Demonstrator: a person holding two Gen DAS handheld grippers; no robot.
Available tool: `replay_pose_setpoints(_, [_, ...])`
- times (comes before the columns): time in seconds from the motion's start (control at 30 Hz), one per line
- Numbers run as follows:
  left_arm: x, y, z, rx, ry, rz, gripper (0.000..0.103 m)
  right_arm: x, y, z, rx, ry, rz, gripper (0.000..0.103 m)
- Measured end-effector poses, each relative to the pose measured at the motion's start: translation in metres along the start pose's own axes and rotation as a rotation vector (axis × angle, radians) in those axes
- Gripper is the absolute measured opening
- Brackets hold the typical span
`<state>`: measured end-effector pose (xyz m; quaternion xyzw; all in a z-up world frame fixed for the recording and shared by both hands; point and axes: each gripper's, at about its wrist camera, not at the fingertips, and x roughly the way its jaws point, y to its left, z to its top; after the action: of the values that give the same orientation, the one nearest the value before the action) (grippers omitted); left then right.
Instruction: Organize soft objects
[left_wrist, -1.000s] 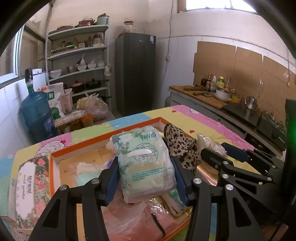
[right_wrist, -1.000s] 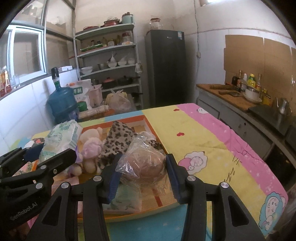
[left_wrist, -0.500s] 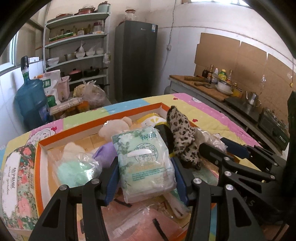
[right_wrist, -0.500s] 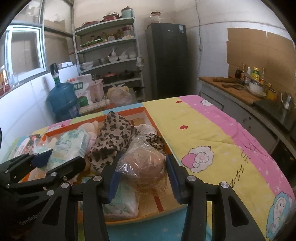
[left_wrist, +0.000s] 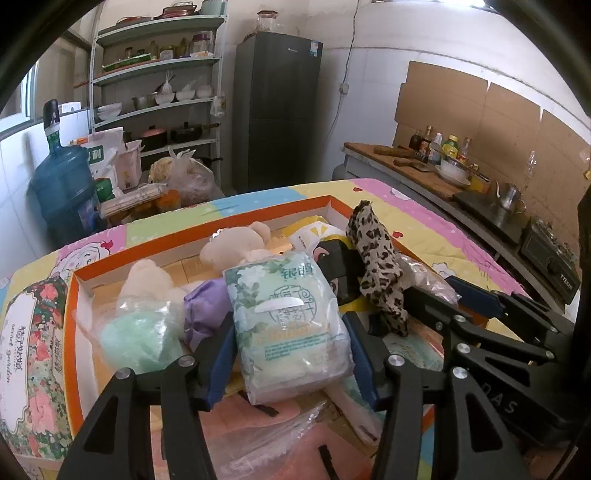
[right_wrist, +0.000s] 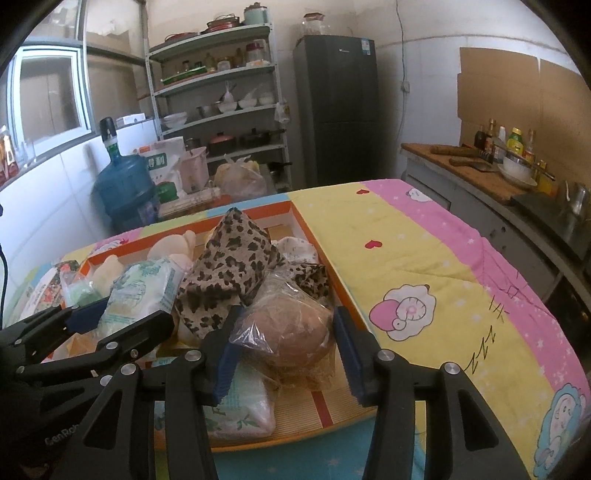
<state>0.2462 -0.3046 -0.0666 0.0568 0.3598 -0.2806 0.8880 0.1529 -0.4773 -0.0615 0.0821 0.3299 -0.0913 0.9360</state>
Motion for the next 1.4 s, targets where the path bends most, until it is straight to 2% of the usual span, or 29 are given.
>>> replay_pose_setpoints(0.4, [-0.005, -0.003, 0.001, 0.008, -0.013, 0.011, 0.058, -0.003, 0.002, -0.002, 0.008, -0.004, -0.001, 0.053])
replay_pose_setpoints(0.6, [-0.017, -0.003, 0.003, 0.004, -0.045, 0.009, 0.063, -0.013, 0.003, -0.001, 0.016, -0.024, -0.004, 0.056])
replay_pose_setpoints(0.83, [-0.033, -0.003, 0.004, -0.003, -0.095, 0.014, 0.074, -0.032, 0.000, 0.000, 0.033, -0.055, -0.006, 0.059])
replay_pose_setpoints(1.03, [-0.049, -0.007, 0.005, 0.001, -0.125, 0.021, 0.074, -0.048, 0.002, 0.002, 0.030, -0.079, -0.012, 0.060])
replay_pose_setpoints(1.2, [-0.061, -0.008, 0.003, -0.002, -0.141, 0.034, 0.074, -0.062, 0.004, 0.002, 0.035, -0.103, -0.019, 0.064])
replay_pose_setpoints(1.4, [-0.077, -0.008, 0.000, -0.009, -0.163, 0.071, 0.074, -0.076, 0.005, 0.003, 0.038, -0.124, -0.027, 0.064])
